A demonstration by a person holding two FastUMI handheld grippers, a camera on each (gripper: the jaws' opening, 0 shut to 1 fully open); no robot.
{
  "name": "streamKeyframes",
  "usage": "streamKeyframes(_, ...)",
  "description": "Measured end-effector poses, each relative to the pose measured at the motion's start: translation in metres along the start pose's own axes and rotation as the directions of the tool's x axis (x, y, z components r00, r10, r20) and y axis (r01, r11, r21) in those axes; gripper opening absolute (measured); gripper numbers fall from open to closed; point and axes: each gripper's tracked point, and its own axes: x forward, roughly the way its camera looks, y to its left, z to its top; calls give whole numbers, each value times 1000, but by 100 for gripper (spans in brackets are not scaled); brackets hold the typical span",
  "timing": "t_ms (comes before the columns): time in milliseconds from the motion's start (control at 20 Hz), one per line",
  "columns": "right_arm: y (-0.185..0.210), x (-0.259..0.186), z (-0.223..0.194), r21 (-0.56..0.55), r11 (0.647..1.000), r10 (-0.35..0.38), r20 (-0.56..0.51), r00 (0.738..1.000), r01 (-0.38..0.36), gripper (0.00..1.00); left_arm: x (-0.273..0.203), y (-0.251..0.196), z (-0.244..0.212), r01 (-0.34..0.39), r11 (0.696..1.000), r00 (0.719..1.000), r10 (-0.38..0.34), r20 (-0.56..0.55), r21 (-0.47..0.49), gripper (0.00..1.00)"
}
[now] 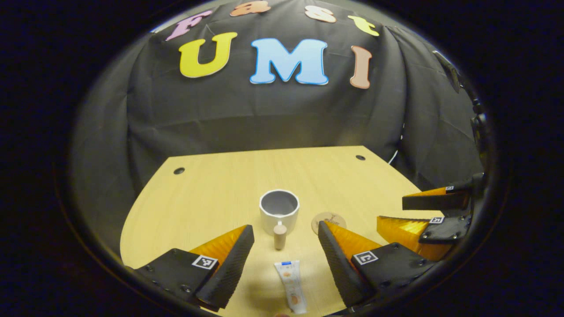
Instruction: Put the toothbrush and toothpaste on the desktop into the cup, then pick up the cup and place it on the coaster on the desktop.
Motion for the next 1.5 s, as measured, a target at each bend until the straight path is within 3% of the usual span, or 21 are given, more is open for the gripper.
streamKeyframes(150, 2, 10, -23, 24, 1000, 17, -93, 995, -14, 89, 12, 2, -27, 8, 999, 993, -13, -118, -39, 100)
streamKeyframes(200, 3, 16, -29, 32, 999, 24, -127, 992, -20, 89, 15, 2, -33, 11, 999, 988, -18, -151, -47, 96)
streamKeyframes(500, 8, 31, -64, 72, 997, 59, -277, 959, -40, 89, 28, -1, -69, 16, 997, 947, -39, -319, -74, 100)
streamKeyframes(800, 8, 45, -98, 123, 991, 96, -420, 903, -48, 93, 29, -7, -117, -2, 995, 856, -48, -515, -96, 99)
streamKeyframes(850, 7, 46, -104, 127, 991, 98, -443, 891, -46, 89, 30, -7, -123, -4, 996, 842, -46, -537, -91, 95)
streamKeyframes(950, 8, 49, -113, 130, 990, 105, -478, 872, -48, 89, 30, -8, -131, -2, 997, 818, -45, -573, -81, 100)
streamKeyframes(1000, 8, 50, -118, 126, 991, 107, -497, 861, -50, 91, 29, -10, -133, 0, 997, 808, -47, -588, -79, 95)
streamKeyframes(1050, 7, 51, -123, 118, 992, 105, -515, 851, -51, 91, 29, -12, -136, 2, 997, 798, -48, -601, -77, 99)
streamKeyframes(1250, 10, 53, -135, 119, 991, 112, -563, 819, -54, 89, 32, -13, -158, 3, 997, 755, -51, -654, -74, 96)
streamKeyframes(1350, 10, 55, -138, 121, 991, 111, -574, 812, -50, 88, 32, -16, -163, 0, 997, 742, -51, -668, -77, 91)
streamKeyframes(1400, 12, 58, -142, 124, 991, 114, -579, 807, -51, 82, 33, -16, -166, -4, 997, 735, -51, -676, -80, 87)
streamKeyframes(1450, 11, 59, -143, 123, 991, 113, -582, 805, -51, 79, 34, -15, -169, -10, 996, 729, -50, -682, -83, 89)
streamKeyframes(1500, 10, 59, -144, 117, 992, 110, -586, 803, -50, 81, 33, -14, -171, -16, 996, 723, -49, -689, -87, 85)
